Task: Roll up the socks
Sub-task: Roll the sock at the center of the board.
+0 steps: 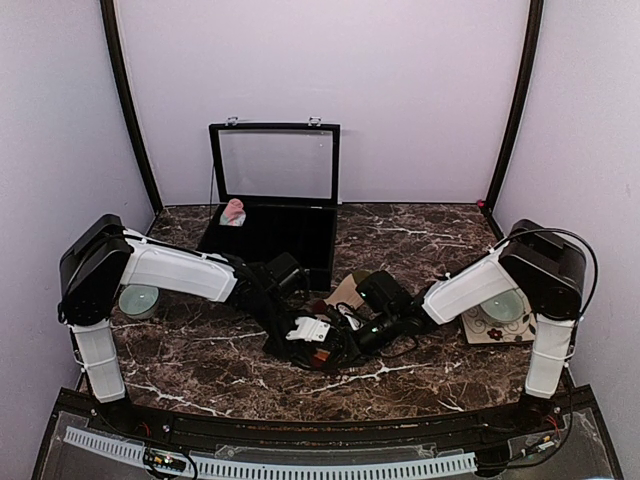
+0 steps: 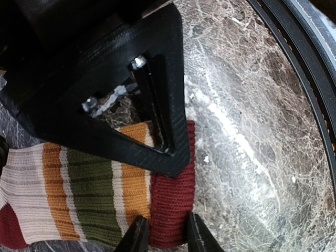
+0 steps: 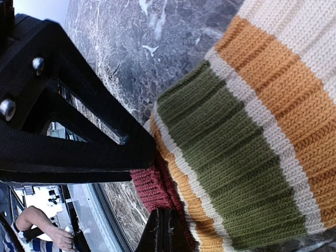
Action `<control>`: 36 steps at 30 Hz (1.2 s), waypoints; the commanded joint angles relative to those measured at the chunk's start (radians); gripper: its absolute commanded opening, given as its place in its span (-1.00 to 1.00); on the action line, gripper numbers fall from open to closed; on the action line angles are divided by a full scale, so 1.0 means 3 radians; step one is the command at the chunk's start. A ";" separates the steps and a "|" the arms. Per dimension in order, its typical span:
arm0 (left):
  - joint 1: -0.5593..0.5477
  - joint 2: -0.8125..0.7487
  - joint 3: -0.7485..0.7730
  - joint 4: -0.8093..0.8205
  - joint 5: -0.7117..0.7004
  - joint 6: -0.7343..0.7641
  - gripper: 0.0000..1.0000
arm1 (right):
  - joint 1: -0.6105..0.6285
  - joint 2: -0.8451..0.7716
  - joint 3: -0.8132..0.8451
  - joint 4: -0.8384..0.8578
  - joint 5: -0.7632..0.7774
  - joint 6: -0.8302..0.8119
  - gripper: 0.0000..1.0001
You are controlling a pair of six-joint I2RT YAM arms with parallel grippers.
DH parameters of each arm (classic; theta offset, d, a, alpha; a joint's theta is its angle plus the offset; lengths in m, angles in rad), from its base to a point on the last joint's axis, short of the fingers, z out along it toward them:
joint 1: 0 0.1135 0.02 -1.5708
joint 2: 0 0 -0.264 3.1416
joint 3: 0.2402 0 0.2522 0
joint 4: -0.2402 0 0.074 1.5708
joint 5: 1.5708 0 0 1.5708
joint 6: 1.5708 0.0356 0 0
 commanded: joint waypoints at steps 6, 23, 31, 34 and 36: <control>-0.0028 -0.0109 -0.0085 -0.0060 0.0048 -0.0099 -0.39 | -0.0049 0.0128 -0.0077 -0.0358 0.0273 0.0105 -1.00; -0.0157 -0.0201 -0.0072 -0.0142 0.0130 -0.0104 -0.21 | -0.0047 0.0069 -0.0112 -0.0375 0.0259 0.0116 -1.00; -0.0157 -0.0042 -0.0099 -0.0094 -0.0040 -0.0060 -0.33 | -0.0050 0.0047 -0.0155 -0.0320 0.0244 0.0141 -1.00; -0.0152 -0.0008 -0.0119 -0.0015 -0.0117 -0.0078 -0.37 | -0.0050 0.0047 -0.0166 -0.0296 0.0238 0.0147 -1.00; -0.0153 -0.0001 -0.0130 0.0037 -0.0173 -0.0093 -0.39 | -0.0050 0.0040 -0.0172 -0.0292 0.0233 0.0147 -1.00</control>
